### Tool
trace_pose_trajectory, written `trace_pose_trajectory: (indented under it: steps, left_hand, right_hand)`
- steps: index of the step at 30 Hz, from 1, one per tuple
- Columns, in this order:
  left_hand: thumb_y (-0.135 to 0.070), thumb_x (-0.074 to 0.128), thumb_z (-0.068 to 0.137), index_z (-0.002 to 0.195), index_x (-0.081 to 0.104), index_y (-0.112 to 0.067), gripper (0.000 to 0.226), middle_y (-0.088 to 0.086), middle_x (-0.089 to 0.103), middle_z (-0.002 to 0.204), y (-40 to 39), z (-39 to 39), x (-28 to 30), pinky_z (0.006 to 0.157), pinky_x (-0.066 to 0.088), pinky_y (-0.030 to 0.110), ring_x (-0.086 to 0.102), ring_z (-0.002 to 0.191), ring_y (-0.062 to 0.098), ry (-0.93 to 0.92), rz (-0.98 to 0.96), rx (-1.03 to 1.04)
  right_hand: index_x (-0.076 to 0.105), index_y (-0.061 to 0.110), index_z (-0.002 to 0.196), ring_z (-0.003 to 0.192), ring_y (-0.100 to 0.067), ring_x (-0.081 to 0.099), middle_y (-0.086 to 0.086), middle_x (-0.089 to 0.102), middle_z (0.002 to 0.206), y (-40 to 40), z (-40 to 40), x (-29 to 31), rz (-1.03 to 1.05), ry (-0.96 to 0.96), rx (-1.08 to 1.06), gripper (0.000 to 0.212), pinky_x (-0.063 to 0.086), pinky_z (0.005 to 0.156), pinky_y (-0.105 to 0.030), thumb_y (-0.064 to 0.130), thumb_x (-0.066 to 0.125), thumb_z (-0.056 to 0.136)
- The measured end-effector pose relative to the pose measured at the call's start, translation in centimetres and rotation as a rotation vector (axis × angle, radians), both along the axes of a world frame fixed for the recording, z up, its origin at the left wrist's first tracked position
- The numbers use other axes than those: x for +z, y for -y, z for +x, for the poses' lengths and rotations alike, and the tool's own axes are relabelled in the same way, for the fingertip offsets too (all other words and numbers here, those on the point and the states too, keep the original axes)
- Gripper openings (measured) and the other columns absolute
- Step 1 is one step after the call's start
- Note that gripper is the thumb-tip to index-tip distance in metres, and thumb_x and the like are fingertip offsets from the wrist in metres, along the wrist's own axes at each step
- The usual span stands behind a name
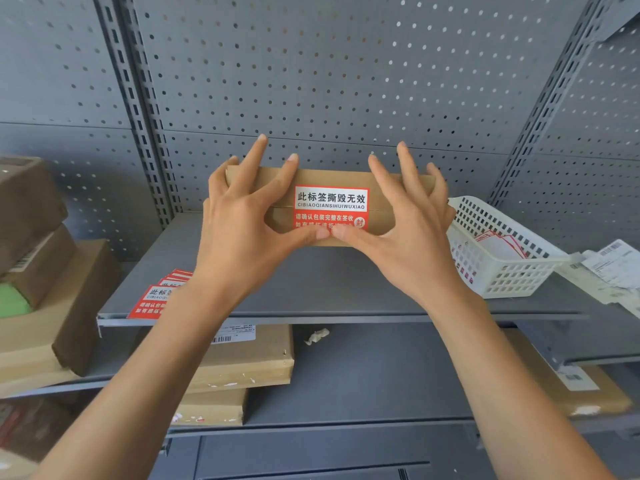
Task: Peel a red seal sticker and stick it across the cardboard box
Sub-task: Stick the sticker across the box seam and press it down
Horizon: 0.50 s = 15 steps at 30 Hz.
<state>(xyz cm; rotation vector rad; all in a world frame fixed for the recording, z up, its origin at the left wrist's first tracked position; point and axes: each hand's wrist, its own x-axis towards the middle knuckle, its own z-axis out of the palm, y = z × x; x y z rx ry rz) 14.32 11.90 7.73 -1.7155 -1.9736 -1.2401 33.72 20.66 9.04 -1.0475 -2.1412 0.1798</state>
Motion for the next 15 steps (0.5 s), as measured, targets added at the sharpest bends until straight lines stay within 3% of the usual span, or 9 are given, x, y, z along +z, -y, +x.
trace_pose_trajectory:
  steps: [11,15]
  left_hand:
    - [-0.046,0.085,0.075,0.151,0.045,-0.038,0.087,-0.006,0.026,0.168,1.0,-0.1,0.9,0.114,0.034,0.055,0.028,0.143,0.037,0.016,-0.066,-0.012]
    - [-0.032,0.086,0.079,0.153,0.04,-0.04,0.087,-0.008,0.018,0.17,1.3,-0.6,1.3,0.115,0.024,0.039,0.023,0.144,0.029,0.024,-0.116,-0.028]
  right_hand:
    - [0.027,0.046,0.157,0.158,-0.027,-0.002,0.015,0.005,0.172,-0.2,0.8,0.5,-0.076,-0.004,0.069,0.095,0.009,0.123,-0.059,0.043,0.083,0.08]
    - [0.035,0.048,0.153,0.158,-0.022,-0.005,0.018,0.005,0.172,-0.1,1.1,0.8,-0.118,-0.011,0.11,0.084,0.005,0.125,-0.057,0.027,0.08,0.086]
